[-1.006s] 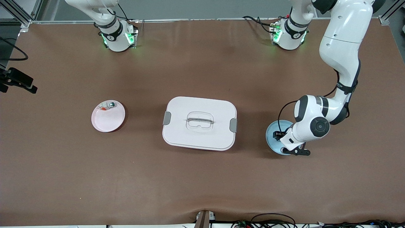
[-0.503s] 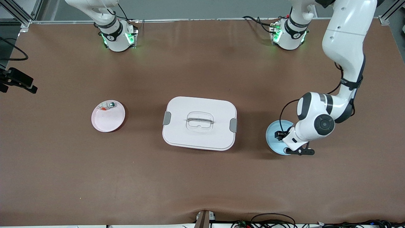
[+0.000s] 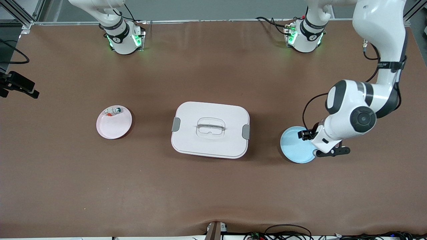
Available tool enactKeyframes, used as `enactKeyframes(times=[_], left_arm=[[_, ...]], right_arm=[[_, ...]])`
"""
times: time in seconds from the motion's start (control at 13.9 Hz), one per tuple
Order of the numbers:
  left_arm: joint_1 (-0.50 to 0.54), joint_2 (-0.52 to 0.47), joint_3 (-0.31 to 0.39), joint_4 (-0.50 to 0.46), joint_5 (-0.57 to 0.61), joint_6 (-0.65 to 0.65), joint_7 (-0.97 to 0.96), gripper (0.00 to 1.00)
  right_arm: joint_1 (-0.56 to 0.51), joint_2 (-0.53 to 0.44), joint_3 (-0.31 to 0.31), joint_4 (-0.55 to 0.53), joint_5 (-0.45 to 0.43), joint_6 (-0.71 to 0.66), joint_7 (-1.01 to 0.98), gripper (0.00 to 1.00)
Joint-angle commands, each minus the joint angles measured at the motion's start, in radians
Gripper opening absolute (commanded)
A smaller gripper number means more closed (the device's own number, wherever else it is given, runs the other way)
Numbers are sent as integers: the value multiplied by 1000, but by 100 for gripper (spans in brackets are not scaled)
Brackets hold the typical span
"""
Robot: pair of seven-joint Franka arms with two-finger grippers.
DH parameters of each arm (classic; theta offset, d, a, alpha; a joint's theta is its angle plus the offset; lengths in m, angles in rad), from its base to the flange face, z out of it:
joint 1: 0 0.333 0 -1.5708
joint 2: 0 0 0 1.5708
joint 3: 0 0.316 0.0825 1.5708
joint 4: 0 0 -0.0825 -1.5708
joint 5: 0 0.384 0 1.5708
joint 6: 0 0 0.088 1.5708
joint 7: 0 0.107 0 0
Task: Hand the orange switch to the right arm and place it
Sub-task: 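Lift the orange switch with the left gripper toward the white box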
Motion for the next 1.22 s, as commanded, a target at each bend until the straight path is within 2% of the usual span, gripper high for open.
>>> enactKeyframes(times=[0.0,0.22,0.43,0.72,0.86,1.15], left_arm=[[5,-52,-7,53,-73,-114,-60,54],[5,-71,-7,168,-122,-290,-101,53],[8,-90,-7,259,-213,-376,-284,49],[-7,-108,-16,276,-386,-379,-426,49],[-4,-108,-48,287,-469,-366,-518,49],[-7,-107,-123,328,-485,-291,-686,49]], right_arm=[[-6,-11,5,-12,3,7,20,100],[-6,-9,7,-12,3,12,20,100],[-11,-9,5,-12,3,10,20,100],[-9,-8,5,-14,3,12,20,100],[-9,-8,5,-14,4,10,21,100],[-9,-8,4,-12,39,21,20,100]])
